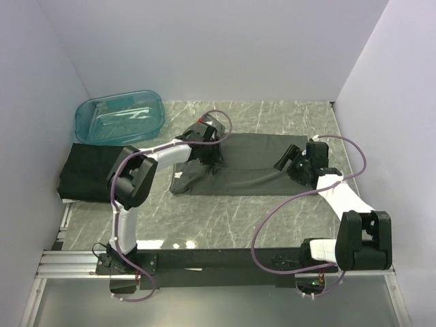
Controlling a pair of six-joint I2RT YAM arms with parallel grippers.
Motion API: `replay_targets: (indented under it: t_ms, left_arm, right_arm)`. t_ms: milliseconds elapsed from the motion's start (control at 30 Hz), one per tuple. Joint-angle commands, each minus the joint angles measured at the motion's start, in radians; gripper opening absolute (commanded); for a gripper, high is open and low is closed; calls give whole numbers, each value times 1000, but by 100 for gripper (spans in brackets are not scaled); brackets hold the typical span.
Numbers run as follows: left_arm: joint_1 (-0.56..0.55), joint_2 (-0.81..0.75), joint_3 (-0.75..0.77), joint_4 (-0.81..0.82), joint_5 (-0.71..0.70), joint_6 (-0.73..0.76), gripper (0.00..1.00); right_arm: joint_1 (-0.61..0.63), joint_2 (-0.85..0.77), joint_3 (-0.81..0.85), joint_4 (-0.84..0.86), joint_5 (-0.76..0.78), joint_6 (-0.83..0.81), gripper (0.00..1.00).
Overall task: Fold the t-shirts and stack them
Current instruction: Fold the tshirt
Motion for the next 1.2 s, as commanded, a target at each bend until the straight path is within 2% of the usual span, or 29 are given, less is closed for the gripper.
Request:
replay_targets:
  t_ms: [0, 33, 67, 100, 167, 233, 333, 400, 433, 467, 567, 667, 733, 800, 833, 933, 1000, 1067, 1133, 1167]
  left_arm:
    - [-31, 0, 77, -65, -73, 30, 40]
    - [-34, 5, 93, -75, -73, 34, 35]
    - [-34, 11, 102, -94, -73, 48, 22]
    - [-37, 23, 108, -105, -72, 53, 16]
    - [-41, 39, 139, -134, -101, 77, 10]
    - [-47, 60, 175, -190, -128, 93, 12]
    - [-53, 85, 218, -259, -196, 113, 17]
    - [-56, 88, 229, -281, -245, 113, 25]
    - [-56, 86, 234, -281, -253, 111, 31]
    - [-56, 85, 235, -278, -257, 110, 43]
    - [-56, 80, 260, -289, -293, 82, 65]
    - [-53, 68, 275, -290, -346, 56, 78]
    - [-48, 56, 266, -278, -340, 54, 81]
    - [-45, 30, 246, -247, -343, 50, 96]
    - [-42, 25, 231, -238, -346, 48, 100]
    - [-19, 13, 203, -235, -348, 27, 100]
    - [13, -12, 165, -162, -261, 8, 100]
    - [39, -29, 107, -111, -195, -1, 96]
    - [67, -29, 93, -108, -221, -13, 94]
    - [77, -30, 90, -105, -227, -15, 90]
  right_arm:
    - [-1, -25, 3, -12, 12, -24, 90]
    - [-1, -25, 3, -18, 15, -28, 90]
    - [-1, -25, 9, -22, 26, -28, 90]
    - [-1, -23, 11, -25, 31, -29, 90]
    - [-1, -21, 12, -33, 32, -31, 90]
    - [-1, -17, 12, -38, 32, -32, 90]
    - [-1, -8, 15, -45, 29, -35, 90]
    - [-1, -3, 18, -47, 26, -35, 90]
    - [-1, 3, 17, -45, 23, -35, 90]
    - [-1, 6, 20, -45, 20, -38, 89]
    - [-1, 18, 28, -52, 17, -38, 89]
    - [-1, 21, 31, -59, 17, -40, 89]
    - [-1, 17, 29, -61, 21, -41, 89]
    - [-1, 12, 31, -67, 35, -40, 89]
    - [-1, 8, 32, -68, 34, -41, 89]
    - [48, -20, 40, -50, -37, -73, 88]
    - [157, -26, 63, -50, -17, -81, 88]
    - [241, -9, 107, -41, -28, -92, 88]
    - [332, 27, 132, -1, -60, -90, 88]
    - [355, 43, 161, 11, -61, -94, 87]
